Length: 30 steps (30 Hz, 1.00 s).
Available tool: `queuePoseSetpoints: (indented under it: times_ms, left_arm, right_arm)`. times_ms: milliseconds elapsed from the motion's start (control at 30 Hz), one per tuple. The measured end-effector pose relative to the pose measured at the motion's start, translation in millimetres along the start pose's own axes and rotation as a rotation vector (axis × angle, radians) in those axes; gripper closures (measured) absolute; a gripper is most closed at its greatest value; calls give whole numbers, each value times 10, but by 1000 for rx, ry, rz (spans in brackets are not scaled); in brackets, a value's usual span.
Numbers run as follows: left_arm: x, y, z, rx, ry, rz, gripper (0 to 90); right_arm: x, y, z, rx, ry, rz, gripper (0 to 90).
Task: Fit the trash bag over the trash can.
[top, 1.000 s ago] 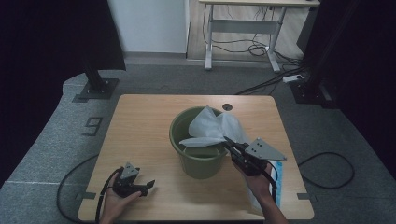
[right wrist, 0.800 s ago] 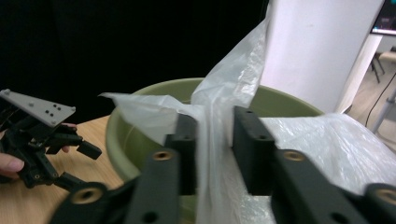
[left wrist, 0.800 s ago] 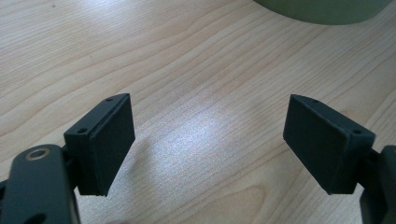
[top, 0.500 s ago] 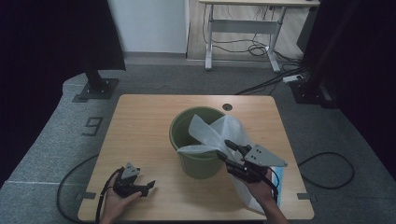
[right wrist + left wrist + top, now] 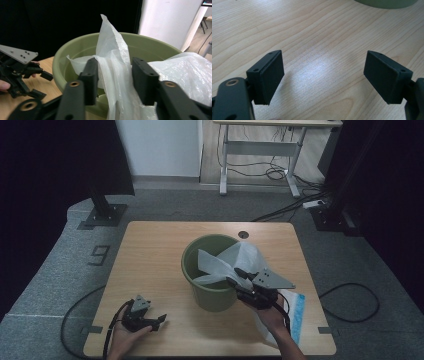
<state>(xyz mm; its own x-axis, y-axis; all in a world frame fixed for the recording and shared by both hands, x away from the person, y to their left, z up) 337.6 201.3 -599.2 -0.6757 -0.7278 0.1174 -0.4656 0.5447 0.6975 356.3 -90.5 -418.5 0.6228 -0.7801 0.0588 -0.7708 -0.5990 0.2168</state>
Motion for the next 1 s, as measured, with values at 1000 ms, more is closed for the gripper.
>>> queuePoseSetpoints:
  times_ms: [1000]
  left_arm:
    - [25, -19, 2, -5, -1, 3, 164]
  right_arm:
    - [135, 743, 180, 67, -61, 33, 271]
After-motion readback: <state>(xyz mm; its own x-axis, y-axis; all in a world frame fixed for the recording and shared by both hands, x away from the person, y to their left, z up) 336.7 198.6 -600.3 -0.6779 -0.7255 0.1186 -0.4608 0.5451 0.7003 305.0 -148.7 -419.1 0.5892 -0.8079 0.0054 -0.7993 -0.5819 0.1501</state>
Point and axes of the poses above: each handheld gripper's, and its own axes: y roughly backward along the jaws, z roughly out of its underside, x roughly to its right, the point moved 9 cm from there along -y, roughly forward along the jaws, and after that the axes turned 7 degrees about z, right-handed, at the moved point
